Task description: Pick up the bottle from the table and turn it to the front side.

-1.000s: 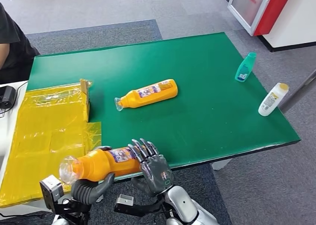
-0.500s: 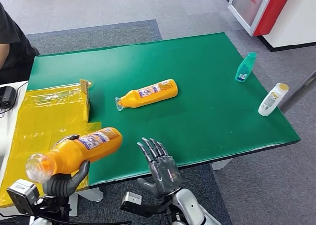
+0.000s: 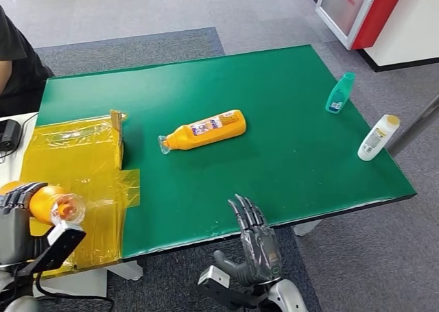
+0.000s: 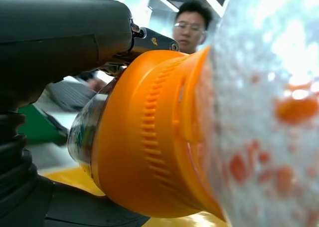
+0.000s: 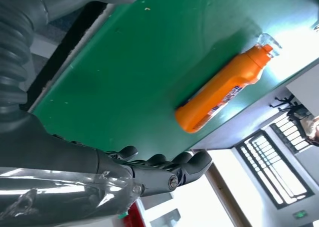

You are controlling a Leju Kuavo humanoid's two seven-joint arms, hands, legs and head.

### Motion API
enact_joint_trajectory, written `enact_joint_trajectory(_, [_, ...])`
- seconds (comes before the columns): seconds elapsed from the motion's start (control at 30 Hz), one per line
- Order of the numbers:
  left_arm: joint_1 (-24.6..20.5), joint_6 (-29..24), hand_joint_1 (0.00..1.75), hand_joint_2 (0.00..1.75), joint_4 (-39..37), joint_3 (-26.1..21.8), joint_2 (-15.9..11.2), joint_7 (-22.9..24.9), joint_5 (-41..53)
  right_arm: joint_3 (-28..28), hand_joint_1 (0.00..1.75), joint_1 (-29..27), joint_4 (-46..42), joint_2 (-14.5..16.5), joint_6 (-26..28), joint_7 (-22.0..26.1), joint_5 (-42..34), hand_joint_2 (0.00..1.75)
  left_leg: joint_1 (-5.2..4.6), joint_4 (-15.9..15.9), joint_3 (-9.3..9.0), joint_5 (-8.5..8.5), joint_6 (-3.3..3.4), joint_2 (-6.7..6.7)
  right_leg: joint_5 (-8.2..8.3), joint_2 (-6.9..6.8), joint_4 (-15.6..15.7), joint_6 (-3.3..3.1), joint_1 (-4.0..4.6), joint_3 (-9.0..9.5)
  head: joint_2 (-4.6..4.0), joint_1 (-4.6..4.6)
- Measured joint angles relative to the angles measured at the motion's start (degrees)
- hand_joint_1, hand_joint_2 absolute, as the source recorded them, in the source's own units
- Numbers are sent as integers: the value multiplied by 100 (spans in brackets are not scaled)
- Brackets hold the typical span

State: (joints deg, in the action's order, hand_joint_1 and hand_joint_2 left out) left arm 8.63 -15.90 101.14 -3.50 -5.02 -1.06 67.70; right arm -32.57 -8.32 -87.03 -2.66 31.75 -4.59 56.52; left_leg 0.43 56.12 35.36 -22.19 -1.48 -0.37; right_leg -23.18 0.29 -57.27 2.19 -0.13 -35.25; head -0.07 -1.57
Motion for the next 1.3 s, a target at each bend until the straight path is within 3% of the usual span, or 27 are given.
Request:
enact_joint_trajectory(0.17, [-358, 467, 175, 175, -536, -104, -412, 707, 854, 79, 0, -90, -38, -8, -106, 169, -347, 175, 4, 0, 0, 7, 3, 1, 2, -2, 0, 0, 2, 1, 0, -1])
enact_joint_trajectory(0.37, [-938, 799, 175, 175, -1307, 4, -568, 1215, 1422, 79, 0, -60, 1, -8, -327, 329, -557, 175, 3, 0, 0, 9, 5, 0, 6, -2, 0, 2, 1, 2, 0, 0])
enact_joint_trajectory(0.7, [-1910, 1032, 175, 175, -2333, 733, -372, 1438, 1745, 17, 0, 68, 178, -5, -558, 462, -745, 175, 2, 1, 0, 10, 5, 0, 12, -1, 0, 9, 1, 2, 0, -1])
enact_joint_trajectory(1.07, [-2272, 1046, 169, 175, -2726, 1265, -82, 1380, 1688, -46, 0, 138, 340, -5, -598, 529, -773, 175, 2, 0, 1, 9, 4, 0, 11, 0, 0, 9, 1, 1, 0, 0])
enact_joint_trajectory(1.17, [-2295, 1154, 159, 175, -2784, 1330, -32, 1322, 1561, -53, 0, 150, 364, -3, -586, 511, -697, 175, 2, 0, 1, 9, 5, 0, 11, 0, 0, 8, 1, 1, 0, -1])
enact_joint_trajectory(1.2, [-2298, 1192, 148, 175, -2802, 1353, -16, 1341, 1547, -55, 0, 159, 371, -3, -571, 483, -602, 175, 2, 0, 1, 9, 4, 0, 11, 0, 0, 8, 1, 1, 0, -1])
enact_joint_trajectory(1.27, [-2310, 1243, 101, 175, -2836, 1400, 11, 1409, 1544, -64, 0, 180, 390, -3, -530, 425, -401, 175, 2, 0, 1, 9, 5, 0, 11, 0, 0, 9, 1, 1, 0, -1])
enact_joint_trajectory(1.3, [-2322, 1264, 63, 175, -2851, 1422, 19, 1444, 1538, -69, 0, 189, 400, -3, -515, 407, -343, 175, 2, 0, 1, 9, 5, 0, 11, 0, 0, 9, 1, 2, 0, -1])
